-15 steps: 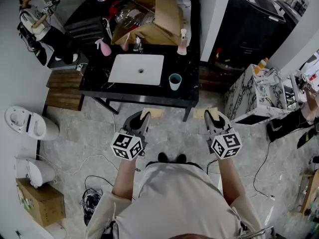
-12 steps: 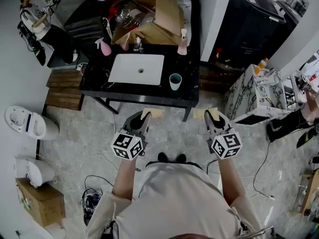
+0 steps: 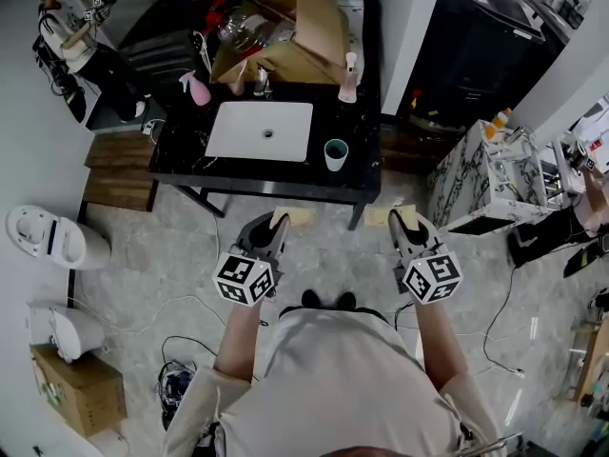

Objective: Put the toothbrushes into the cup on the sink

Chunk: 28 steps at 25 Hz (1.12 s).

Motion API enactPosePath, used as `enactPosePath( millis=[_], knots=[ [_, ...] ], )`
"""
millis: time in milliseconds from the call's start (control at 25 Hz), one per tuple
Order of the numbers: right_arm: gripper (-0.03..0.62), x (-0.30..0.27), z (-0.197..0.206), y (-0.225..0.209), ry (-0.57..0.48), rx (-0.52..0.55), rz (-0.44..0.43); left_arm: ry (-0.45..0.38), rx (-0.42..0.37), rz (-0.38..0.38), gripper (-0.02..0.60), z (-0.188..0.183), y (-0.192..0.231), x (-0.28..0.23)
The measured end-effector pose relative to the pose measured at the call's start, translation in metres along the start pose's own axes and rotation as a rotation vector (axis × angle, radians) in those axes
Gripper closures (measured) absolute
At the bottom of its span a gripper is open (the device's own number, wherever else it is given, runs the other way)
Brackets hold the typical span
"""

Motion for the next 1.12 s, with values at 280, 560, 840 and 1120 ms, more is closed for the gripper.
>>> enactPosePath(
  millis=[280, 560, 840, 1120],
  knots=[
    [0.525, -0.007, 0.003, 0.006, 0.005, -0.010, 0.033, 0.003, 0.003, 0.023, 0.540, 0.002, 0.014, 0.001],
    [0.526, -0.015, 0.010, 0.019, 0.014, -0.017, 0.062, 0.015, 0.008, 0.056, 0.540, 0.007, 0.032, 0.002],
    [0.525, -0.020, 0.015, 0.033, 0.015, -0.009, 0.098, 0.024, 0.009, 0.077, 0.540, 0.011, 0.052, 0.010],
    [0.525, -0.025, 0.016, 0.039, 0.009, -0.012, 0.127, 0.033, 0.000, 0.096, 0.540, 0.011, 0.062, 0.010]
  ],
)
Point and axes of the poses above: the fingertips, and each gripper's own axes: x backward along the fingers, y to its left, z out of its underside, the point moved 7 cm from there along x, backward along the fingers, and after that the axes turned 4 degrees about z, right-handed, at the moved point
